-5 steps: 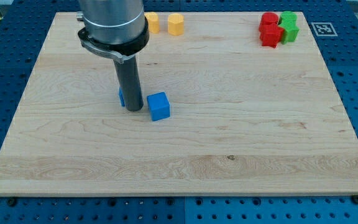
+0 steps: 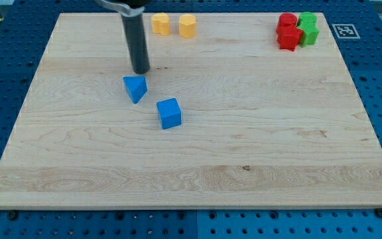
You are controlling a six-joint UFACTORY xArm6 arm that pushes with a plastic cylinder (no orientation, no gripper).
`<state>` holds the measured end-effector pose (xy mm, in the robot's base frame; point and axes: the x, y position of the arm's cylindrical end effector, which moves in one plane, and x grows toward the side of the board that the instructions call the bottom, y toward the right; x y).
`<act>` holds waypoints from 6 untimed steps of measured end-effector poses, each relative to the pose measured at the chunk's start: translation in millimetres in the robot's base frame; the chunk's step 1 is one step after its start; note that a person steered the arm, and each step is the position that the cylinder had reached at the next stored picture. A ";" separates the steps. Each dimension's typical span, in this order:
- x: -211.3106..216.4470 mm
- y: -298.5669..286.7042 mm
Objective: Slightly move the triangle to the top left of the cube
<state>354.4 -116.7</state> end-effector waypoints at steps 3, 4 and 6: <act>72.0 -71.7; 53.2 -12.6; 4.2 27.1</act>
